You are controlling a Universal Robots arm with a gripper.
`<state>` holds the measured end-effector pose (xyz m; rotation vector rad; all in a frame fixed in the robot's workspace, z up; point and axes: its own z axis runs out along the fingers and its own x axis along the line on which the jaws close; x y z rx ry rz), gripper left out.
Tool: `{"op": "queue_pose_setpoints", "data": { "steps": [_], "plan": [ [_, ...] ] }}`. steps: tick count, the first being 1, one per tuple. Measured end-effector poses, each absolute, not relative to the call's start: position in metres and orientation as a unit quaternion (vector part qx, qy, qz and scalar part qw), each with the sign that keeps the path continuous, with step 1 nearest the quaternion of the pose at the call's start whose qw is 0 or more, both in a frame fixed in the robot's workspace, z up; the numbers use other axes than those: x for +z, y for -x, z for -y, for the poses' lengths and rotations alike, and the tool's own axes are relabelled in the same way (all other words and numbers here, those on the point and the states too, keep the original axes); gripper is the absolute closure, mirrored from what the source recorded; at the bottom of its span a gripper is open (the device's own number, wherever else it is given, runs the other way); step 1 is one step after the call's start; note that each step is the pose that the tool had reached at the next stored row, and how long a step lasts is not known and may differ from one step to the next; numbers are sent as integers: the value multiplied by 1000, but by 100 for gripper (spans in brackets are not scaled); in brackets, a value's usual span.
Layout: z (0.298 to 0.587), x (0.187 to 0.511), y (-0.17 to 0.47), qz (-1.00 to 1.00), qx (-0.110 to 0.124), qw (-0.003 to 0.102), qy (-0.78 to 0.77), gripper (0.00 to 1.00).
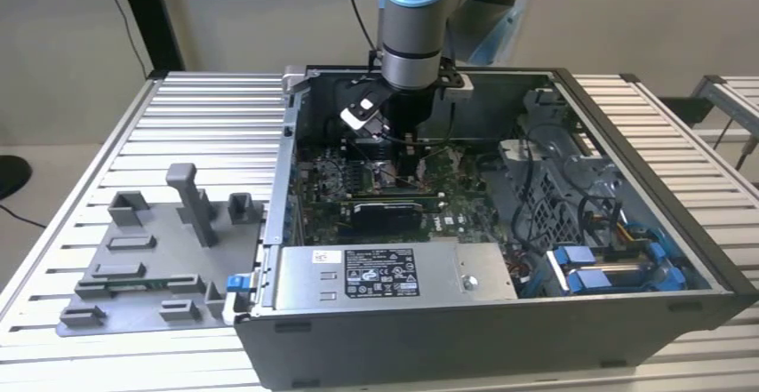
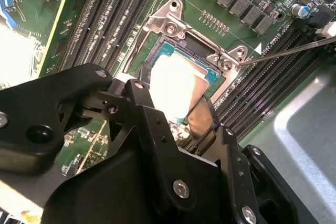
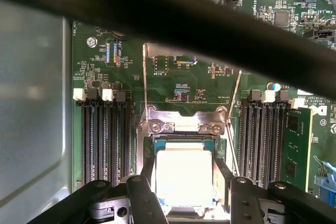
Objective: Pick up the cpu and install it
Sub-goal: 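Close the cpu cover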
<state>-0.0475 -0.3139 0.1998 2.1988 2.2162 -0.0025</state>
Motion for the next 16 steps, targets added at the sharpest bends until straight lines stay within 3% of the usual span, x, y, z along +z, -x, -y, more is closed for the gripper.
{"op": "queue_pose_setpoints", "data": {
  "steps": [16],
  "plan": [
    [314, 199, 48, -708, -1, 10, -706, 100]
  ]
}}
